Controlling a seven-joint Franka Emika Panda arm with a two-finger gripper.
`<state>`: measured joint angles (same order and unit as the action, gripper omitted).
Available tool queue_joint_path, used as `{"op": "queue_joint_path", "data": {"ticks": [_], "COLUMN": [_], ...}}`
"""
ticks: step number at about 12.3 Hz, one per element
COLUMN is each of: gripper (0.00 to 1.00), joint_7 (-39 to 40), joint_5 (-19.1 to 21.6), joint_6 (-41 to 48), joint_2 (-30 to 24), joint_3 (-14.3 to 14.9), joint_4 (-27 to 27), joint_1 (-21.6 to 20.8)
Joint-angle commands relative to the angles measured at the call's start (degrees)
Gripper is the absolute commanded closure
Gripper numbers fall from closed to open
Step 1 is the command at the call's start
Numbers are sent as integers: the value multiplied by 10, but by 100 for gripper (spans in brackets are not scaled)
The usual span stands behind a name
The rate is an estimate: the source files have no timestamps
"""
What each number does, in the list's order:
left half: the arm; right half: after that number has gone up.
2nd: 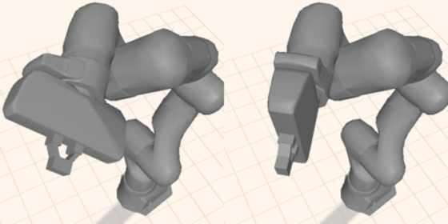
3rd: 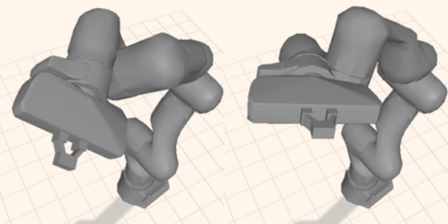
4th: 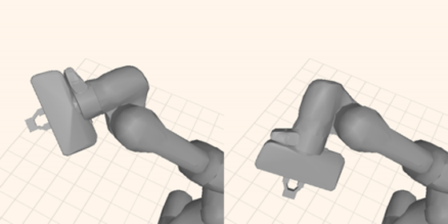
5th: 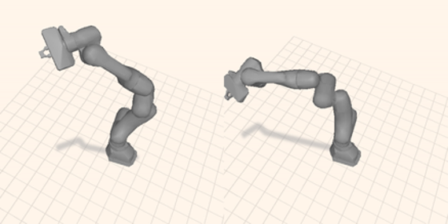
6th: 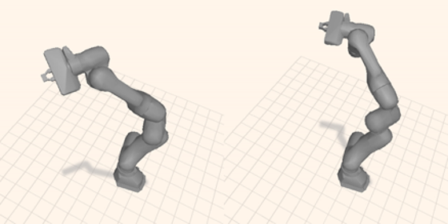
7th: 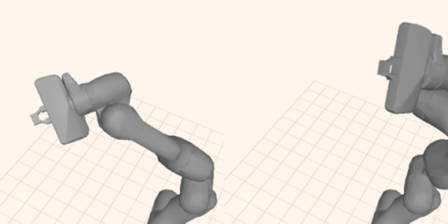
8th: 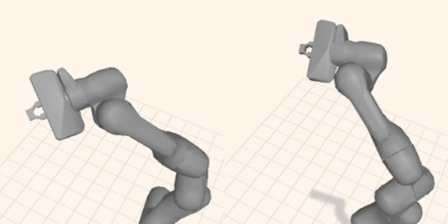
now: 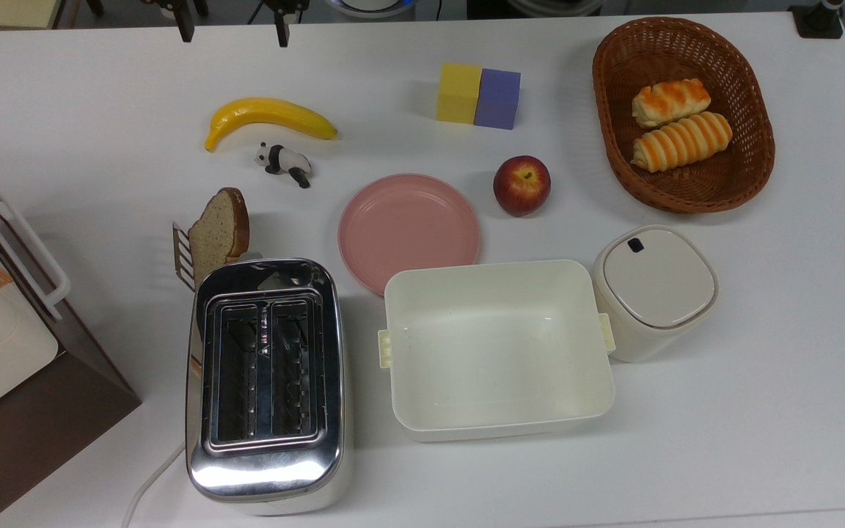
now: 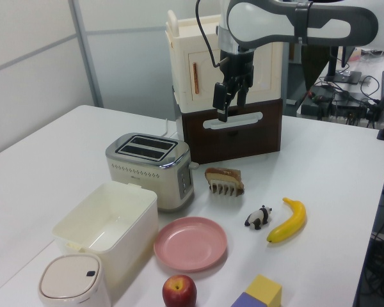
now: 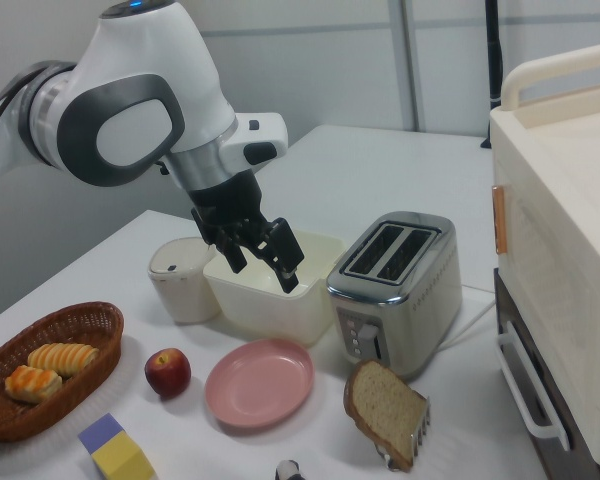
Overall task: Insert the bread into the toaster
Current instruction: 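Move the gripper toward the bread slice in the metal rack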
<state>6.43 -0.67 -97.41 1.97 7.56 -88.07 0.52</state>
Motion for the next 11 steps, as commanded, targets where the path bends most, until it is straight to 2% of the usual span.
{"op": "queue_joint_path", "data": {"ticks": [1, 7, 9, 11], "gripper": [0, 0, 0, 0], "joint_7": [11, 19, 17, 17], "joint_5": [1, 0, -5, -45], "joint_6": [3, -1, -2, -4], "joint_2": [-5, 0, 23, 61], "joint_3": [3, 0, 0, -1], "joint_4": [-7, -11, -9, -8], "joint_1": [-9, -9, -24, -43]}}
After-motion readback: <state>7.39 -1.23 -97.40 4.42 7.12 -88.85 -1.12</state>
